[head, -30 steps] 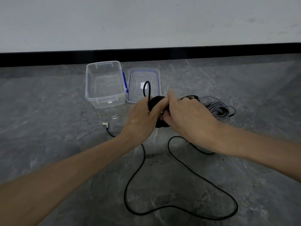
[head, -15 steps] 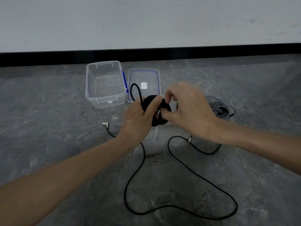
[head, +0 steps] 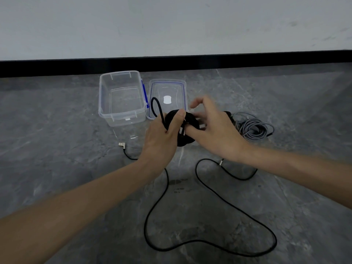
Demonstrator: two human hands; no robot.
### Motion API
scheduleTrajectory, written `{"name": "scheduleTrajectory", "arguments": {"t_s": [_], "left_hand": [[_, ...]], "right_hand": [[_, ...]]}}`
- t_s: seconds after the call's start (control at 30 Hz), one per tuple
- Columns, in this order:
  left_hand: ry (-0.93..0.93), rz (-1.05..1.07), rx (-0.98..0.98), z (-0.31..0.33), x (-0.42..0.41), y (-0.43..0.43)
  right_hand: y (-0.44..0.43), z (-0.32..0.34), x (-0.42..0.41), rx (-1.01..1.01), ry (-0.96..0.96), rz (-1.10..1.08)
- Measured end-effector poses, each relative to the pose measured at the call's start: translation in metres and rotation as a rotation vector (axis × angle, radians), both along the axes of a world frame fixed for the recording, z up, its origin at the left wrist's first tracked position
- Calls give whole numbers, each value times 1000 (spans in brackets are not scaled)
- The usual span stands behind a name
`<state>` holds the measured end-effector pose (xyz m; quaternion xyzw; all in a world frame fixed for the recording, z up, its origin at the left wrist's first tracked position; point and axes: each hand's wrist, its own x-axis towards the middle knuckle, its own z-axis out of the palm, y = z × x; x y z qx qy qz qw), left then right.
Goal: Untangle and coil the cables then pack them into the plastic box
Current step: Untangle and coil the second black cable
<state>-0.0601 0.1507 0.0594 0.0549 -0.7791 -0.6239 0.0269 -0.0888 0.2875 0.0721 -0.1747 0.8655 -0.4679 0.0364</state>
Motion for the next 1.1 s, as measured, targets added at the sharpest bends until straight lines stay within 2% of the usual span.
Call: {"name": "scheduleTrajectory", "arguments": {"t_s": [0.17, 0.33, 0.53, 0.7, 0.87, 1.0, 1.1], "left_hand": [[12, 15, 5, 1, -2, 4], [-8, 17, 21, -1, -1, 2], [-75, 70, 58, -5, -1, 2], [-61, 107, 99, -2, -1, 2], [-61, 124, 91, -6, -1, 0], [-59, 95, 86, -9, -3, -2], [-82, 127, 64, -12, -8, -6]], "right_hand": [[-1, 3, 1, 204, 410, -31], [-1, 2, 0, 333, 579, 16], [-4, 6, -1, 412, 600, 55], [-7, 13, 1, 507, 634, 58], [-13, 21, -2, 691, 518, 90], [-14, 19, -1, 628, 474, 124], [-7, 28, 5, 588, 473, 48]]}}
